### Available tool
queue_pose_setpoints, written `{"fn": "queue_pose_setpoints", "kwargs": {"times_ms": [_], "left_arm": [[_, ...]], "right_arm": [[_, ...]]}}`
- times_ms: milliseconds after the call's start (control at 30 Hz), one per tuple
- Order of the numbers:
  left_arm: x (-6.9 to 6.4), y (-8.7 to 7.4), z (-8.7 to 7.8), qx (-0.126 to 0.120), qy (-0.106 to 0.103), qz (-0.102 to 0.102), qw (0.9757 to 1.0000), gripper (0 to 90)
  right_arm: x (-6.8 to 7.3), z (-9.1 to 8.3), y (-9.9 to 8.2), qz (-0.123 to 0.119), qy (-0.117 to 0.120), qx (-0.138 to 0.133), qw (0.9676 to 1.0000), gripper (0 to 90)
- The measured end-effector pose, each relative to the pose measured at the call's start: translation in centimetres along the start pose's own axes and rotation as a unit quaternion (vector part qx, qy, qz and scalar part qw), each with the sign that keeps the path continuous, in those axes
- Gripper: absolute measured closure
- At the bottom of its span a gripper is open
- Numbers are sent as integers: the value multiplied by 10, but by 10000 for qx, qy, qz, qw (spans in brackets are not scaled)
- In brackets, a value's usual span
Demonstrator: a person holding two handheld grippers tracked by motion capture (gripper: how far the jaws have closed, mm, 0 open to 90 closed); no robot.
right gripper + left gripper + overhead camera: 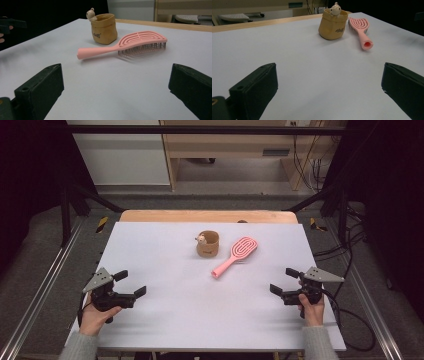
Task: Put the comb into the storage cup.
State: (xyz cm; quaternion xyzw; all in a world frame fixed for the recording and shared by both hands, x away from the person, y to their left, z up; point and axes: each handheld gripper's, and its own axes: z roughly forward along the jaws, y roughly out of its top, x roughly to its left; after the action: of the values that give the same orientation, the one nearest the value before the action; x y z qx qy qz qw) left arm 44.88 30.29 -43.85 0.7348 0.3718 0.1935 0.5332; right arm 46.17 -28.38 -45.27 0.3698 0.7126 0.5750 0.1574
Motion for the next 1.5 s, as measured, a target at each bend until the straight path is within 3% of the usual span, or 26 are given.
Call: {"fn": "queue_pose_setpoints", "kwargs": {"times_ms": [167,800,1167,1500], "left_arm": [[-5,2,4,39,-3,46,10000,5],[-3,-1,5,58,78,14,10000,5],[0,-4,6,73,130,3,9999,5],[2,-5,5,31,135,-13,9999,5]], "right_arm": [[0,0,0,-9,0,12,10000,4],[10,8,10,-140,-49,29,9999,4],[28,33,25,-312,-101,251,9991,10],[38,52,35,-288,-139,321,9990,57]]}}
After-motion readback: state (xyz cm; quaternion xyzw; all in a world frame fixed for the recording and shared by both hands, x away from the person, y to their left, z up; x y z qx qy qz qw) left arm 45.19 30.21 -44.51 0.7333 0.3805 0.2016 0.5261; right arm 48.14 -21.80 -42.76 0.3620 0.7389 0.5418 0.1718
